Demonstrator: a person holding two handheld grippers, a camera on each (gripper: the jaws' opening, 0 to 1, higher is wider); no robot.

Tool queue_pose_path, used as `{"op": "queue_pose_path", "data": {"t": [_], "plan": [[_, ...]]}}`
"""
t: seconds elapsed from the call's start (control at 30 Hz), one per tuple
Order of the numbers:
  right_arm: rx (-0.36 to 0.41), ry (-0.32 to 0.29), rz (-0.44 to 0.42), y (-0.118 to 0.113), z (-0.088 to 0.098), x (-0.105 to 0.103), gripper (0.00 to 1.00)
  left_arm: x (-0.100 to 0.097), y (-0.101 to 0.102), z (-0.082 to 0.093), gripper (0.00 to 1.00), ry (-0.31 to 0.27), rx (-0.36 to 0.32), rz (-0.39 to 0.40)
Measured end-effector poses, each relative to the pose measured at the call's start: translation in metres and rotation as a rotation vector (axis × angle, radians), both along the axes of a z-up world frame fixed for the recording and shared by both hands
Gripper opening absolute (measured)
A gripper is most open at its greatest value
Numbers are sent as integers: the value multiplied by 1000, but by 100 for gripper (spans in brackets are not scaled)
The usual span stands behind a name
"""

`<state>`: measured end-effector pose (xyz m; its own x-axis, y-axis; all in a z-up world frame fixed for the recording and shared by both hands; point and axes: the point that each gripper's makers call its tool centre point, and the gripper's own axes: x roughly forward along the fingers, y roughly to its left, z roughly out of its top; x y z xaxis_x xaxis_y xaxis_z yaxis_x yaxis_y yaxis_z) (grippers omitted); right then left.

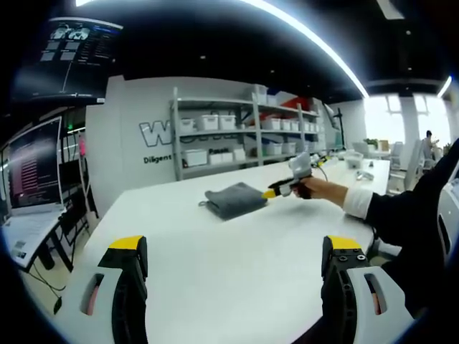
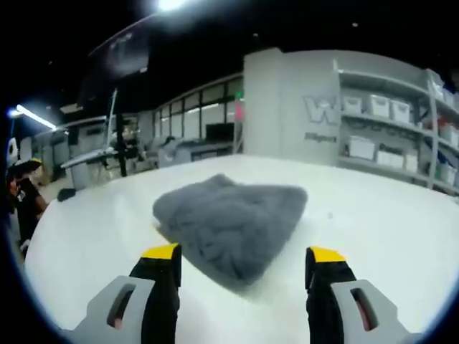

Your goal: Open the folded towel by lifting each exposed corner and separating the folded layers until the towel lies flat within the target outline without major curled edges

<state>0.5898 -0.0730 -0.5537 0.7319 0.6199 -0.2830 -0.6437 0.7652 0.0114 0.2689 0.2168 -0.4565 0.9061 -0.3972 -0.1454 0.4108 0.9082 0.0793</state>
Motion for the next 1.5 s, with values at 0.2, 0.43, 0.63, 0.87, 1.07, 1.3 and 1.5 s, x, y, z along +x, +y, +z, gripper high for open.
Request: {"op": "queue_pose_path", "data": {"t": [0.2, 0.43, 0.63, 0.87, 1.07, 1.3, 1.5], "plan": [[2, 10, 2, -1, -2, 3, 65, 0, 0, 0, 100, -1, -6, -4], [-3, 21, 4, -1, -6, 2, 62, -1, -2, -1, 100, 1, -4, -7], [-13, 27, 4, -1, -10, 0, 59, -2, -1, 1, 100, -4, -4, -6], [-19, 44, 16, 3, -16, -2, 55, -3, -1, 1, 100, -5, -3, -4], [-24, 56, 28, 6, -20, -6, 52, -2, -1, 1, 100, -4, -2, -7], [-3, 67, 59, 11, -19, -11, 44, -3, -1, 1, 99, -6, -2, -4], [-7, 69, 66, 13, -21, -14, 40, -3, 0, 0, 99, -3, -3, -2]]}}
